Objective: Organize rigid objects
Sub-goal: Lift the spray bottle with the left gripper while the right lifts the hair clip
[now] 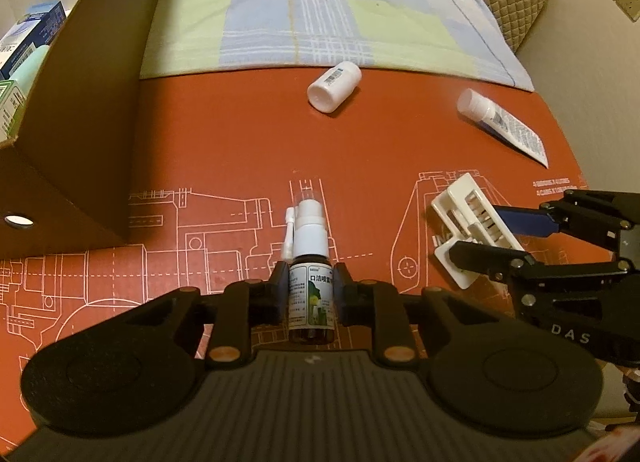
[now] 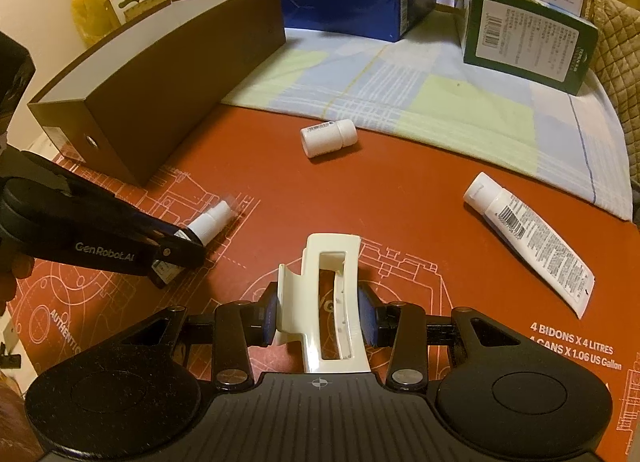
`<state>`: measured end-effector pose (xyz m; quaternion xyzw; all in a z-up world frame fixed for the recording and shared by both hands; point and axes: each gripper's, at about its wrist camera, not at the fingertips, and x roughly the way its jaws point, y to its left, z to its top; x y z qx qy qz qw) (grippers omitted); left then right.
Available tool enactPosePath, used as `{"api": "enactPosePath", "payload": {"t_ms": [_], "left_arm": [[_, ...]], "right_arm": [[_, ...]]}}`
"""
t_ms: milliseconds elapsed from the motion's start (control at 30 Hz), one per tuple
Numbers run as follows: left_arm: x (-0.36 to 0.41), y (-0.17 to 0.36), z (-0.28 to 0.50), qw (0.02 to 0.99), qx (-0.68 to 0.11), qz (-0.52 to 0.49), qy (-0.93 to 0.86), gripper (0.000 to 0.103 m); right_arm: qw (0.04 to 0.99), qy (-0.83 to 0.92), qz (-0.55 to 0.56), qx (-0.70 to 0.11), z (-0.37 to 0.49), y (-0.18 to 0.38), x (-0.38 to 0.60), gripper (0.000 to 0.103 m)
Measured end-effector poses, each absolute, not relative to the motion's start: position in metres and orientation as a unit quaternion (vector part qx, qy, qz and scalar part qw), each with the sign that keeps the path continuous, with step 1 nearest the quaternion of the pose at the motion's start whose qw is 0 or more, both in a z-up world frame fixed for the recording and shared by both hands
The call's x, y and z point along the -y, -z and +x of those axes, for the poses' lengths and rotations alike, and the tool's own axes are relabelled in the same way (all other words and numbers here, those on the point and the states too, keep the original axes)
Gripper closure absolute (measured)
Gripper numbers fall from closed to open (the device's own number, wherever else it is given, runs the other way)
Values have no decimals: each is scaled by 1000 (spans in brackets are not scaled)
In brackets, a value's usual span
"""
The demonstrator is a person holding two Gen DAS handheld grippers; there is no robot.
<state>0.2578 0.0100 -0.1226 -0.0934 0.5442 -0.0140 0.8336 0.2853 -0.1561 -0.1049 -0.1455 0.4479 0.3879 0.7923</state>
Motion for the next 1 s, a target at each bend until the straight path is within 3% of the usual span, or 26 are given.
{"api": "enactPosePath", "payload": {"t_ms": [1000], "left_arm": [[-20,74,238,864,-491,-106,22,84]], "right_arm": [[805,-394,-135,-422,276,80,151,66]]}}
